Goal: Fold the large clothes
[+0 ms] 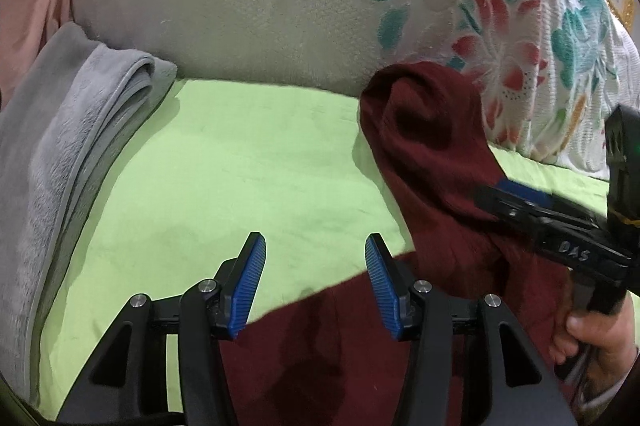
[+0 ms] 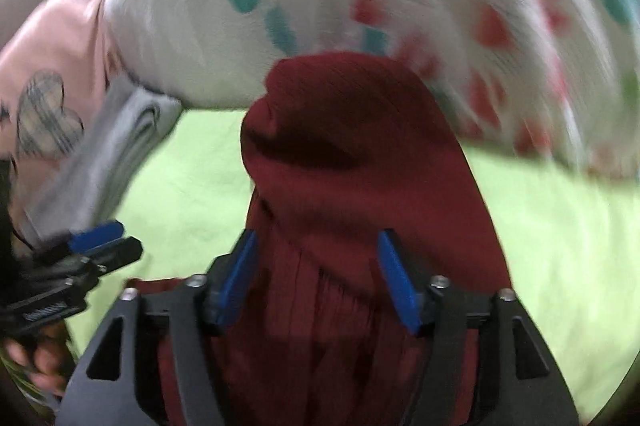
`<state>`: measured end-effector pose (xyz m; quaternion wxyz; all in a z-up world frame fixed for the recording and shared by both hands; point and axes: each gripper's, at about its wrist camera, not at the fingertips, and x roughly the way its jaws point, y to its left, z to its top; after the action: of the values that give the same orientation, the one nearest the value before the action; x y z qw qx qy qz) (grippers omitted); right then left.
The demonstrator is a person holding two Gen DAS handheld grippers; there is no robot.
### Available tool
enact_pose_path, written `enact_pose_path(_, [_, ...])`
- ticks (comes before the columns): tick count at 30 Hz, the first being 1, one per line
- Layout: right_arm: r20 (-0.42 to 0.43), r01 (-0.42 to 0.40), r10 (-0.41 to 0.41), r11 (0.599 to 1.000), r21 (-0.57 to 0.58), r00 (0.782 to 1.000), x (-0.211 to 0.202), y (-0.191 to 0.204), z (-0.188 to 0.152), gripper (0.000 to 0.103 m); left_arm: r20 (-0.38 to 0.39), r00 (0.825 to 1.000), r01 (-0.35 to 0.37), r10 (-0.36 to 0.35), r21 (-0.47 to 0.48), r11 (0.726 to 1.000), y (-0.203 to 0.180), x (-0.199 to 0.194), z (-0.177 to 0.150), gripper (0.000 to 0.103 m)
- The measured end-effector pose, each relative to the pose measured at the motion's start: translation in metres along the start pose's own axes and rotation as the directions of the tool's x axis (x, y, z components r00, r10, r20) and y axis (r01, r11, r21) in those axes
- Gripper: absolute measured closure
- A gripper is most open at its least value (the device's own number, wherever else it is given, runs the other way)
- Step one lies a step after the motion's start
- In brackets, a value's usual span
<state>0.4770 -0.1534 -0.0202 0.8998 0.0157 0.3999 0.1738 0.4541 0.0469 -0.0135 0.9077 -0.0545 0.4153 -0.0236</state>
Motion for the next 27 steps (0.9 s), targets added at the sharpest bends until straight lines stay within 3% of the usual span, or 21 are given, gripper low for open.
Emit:
enact_pose_path(3, [-0.040, 0.007, -0.011, 0.996, -0.091, 0.999, 0.026, 0.004, 0.006, 0.032, -0.013, 1.000, 0.001, -0.001, -0.007, 1.000, 0.003, 0.012, 0.005, 0.050])
enact_pose_path(4, [-0.055, 0.048, -0.055, 0.992, -0.117, 0.997, 0.037, 0.002, 0.009, 0.037, -0.020, 1.000, 0.005, -0.006, -0.012, 1.000, 0.004, 0.016, 0.005, 0.050])
enact_pose_path(5, [-0.060, 0.077, -0.085, 0.989, -0.124, 0.995, 0.042, -0.002, 0.008, 0.071, -0.024, 1.000, 0.009, -0.009, -0.014, 1.000, 0.005, 0.019, 0.007, 0.050])
enact_pose_path(6, [-0.068, 0.077, -0.083, 0.993, -0.094, 0.994, 0.043, -0.012, 0.008, 0.092, -0.026, 1.000, 0.010, -0.010, -0.014, 1.000, 0.004, 0.020, 0.007, 0.050])
enact_pose_path(7, [-0.068, 0.063, -0.066, 0.997, -0.047, 0.996, 0.039, -0.022, 0.008, 0.103, -0.026, 1.000, 0.009, -0.010, -0.010, 1.000, 0.003, 0.022, 0.008, 0.050])
enact_pose_path(13, [0.065, 0.041, -0.050, 0.990, 0.133, 0.997, -0.029, -0.080, -0.002, 0.103, -0.002, 1.000, 0.024, -0.024, 0.054, 0.998, -0.019, 0.030, 0.022, 0.049])
enact_pose_path(16, [0.073, 0.057, -0.067, 0.990, 0.130, 0.995, -0.048, -0.092, -0.005, 0.103, 0.025, 1.000, 0.001, -0.004, 0.106, 0.994, -0.038, 0.036, 0.035, 0.047])
enact_pose_path(19, [0.044, 0.022, -0.025, 0.998, 0.058, 0.999, -0.048, -0.080, -0.003, 0.103, 0.022, 1.000, -0.013, 0.011, 0.107, 0.994, -0.042, 0.044, 0.046, 0.047])
enact_pose_path(21, [0.019, 0.003, -0.004, 1.000, 0.007, 1.000, -0.038, -0.066, -0.002, 0.091, 0.022, 1.000, -0.018, 0.016, 0.103, 0.995, -0.040, 0.045, 0.049, 0.047])
enact_pose_path(23, [0.022, -0.016, 0.017, 0.999, -0.048, 1.000, -0.029, -0.049, -0.004, 0.054, 0.020, 0.999, -0.029, 0.027, 0.097, 0.995, -0.035, 0.047, 0.049, 0.047])
enact_pose_path(24, [0.023, -0.019, 0.020, 0.997, -0.075, 1.000, -0.022, -0.039, -0.004, 0.048, 0.018, 0.999, -0.030, 0.028, 0.095, 0.995, -0.032, 0.047, 0.048, 0.047])
enact_pose_path(27, [-0.016, -0.040, 0.038, 0.987, -0.155, 0.999, -0.002, -0.019, -0.006, 0.047, 0.010, 0.999, -0.051, 0.050, 0.105, 0.993, -0.023, 0.050, 0.044, 0.046])
